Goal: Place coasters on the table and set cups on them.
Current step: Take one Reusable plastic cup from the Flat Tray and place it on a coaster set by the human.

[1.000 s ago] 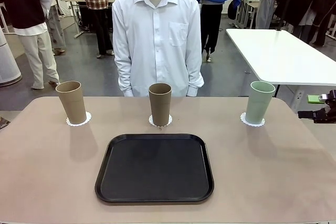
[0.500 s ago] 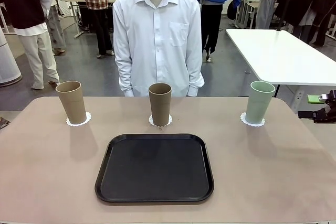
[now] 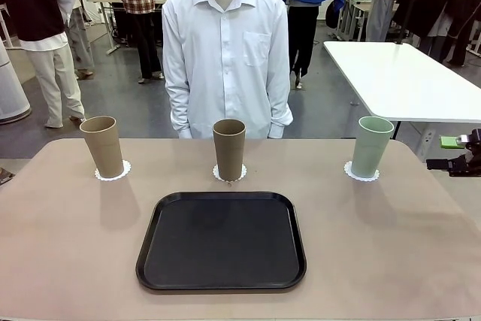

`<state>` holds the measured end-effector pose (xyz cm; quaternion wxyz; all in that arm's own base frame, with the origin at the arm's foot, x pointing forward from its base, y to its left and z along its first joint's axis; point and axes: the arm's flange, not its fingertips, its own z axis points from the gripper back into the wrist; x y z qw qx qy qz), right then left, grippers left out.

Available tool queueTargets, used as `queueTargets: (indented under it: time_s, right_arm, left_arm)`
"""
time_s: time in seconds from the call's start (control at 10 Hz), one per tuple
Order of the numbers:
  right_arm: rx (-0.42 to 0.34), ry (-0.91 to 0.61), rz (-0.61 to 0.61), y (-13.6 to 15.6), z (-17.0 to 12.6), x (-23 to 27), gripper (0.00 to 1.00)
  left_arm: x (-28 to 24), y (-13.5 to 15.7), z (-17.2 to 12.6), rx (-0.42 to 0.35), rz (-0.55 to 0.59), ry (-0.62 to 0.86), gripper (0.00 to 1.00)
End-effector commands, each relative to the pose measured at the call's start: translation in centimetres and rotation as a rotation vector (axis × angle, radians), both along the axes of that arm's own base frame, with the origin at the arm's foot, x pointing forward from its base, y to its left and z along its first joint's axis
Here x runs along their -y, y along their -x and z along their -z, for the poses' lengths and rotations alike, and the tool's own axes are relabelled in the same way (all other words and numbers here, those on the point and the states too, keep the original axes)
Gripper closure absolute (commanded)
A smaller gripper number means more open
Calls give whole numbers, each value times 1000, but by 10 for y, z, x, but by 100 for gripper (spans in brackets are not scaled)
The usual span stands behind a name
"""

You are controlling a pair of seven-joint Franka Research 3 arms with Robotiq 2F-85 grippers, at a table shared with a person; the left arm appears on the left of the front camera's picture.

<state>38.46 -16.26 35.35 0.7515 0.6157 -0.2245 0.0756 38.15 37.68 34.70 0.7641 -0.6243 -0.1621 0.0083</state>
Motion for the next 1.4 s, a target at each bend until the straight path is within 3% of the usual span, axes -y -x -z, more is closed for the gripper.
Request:
queueTargets:
  time_s: [0.0, 0.2, 0.3, 1.3]
  right_arm:
    - [8, -5, -4, 0, -1, -1, 0]
    - [8, -5, -4, 0, -1, -1, 0]
    - [8, -5, -4, 0, -1, -1, 0]
    - [8, -5, -4, 0, -1, -1, 0]
  left_arm:
    - [6, -1, -9, -9, 13, -26, 0]
    - [4, 8, -10, 22, -4, -61, 0]
    - [1, -2, -4, 7, 1, -10, 0]
    - [1, -2, -4, 7, 1, -10, 0]
